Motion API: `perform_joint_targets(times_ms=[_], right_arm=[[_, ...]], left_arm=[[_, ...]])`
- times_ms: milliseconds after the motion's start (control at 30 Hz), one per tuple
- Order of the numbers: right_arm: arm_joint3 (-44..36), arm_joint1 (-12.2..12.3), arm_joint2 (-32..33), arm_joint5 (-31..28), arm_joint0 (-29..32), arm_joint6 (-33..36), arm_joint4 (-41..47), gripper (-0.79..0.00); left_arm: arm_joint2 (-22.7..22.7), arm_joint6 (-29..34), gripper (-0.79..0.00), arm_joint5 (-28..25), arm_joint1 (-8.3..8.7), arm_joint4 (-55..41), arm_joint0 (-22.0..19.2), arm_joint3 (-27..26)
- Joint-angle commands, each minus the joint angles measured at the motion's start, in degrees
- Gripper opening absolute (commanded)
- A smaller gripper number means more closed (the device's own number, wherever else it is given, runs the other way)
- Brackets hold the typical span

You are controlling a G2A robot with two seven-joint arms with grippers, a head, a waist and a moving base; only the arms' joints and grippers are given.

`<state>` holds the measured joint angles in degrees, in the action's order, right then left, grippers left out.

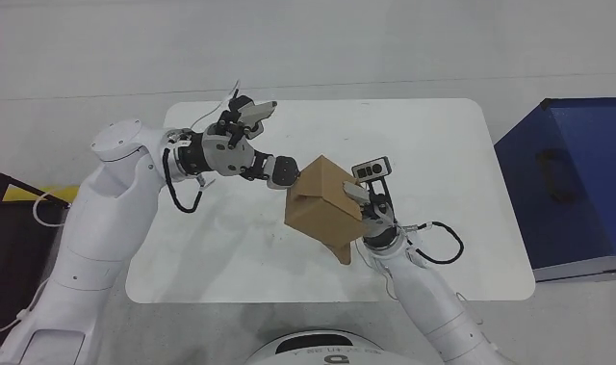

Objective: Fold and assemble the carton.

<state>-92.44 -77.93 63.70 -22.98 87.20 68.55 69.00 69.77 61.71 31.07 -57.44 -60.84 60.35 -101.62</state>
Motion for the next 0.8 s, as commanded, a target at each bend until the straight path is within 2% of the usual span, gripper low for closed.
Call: perform_joint_targets(times_ms=[0, 400, 533, 767], right_arm=[[0.2, -0.1, -0.1, -0.1, 0.0, 0.0, 0.1, -0.785], [-0.1, -0.4, 0.3, -0.4, 0.9, 1.0, 2.6, -0.785], [0.3, -0.5, 0.9, -0.3, 1.2, 2.2, 4.1, -0.785], [0.9, -0.5, 2.0, -0.5, 1.6, 2.1, 3.4, -0.785]], left_arm=[[-0.4, 0.0, -0.009, 0.2, -0.03, 0.2, 0.0, -0.3], [-1.4, -0.5, 0.0, -0.2, -0.14, 0.0, 0.4, -1.6], [1.3, -1.8, 0.0, -1.5, 0.31, 1.8, 1.1, -1.5], [8.7, -0.9, 0.0, -3.2, 2.63, 16.9, 6.4, -4.8]])
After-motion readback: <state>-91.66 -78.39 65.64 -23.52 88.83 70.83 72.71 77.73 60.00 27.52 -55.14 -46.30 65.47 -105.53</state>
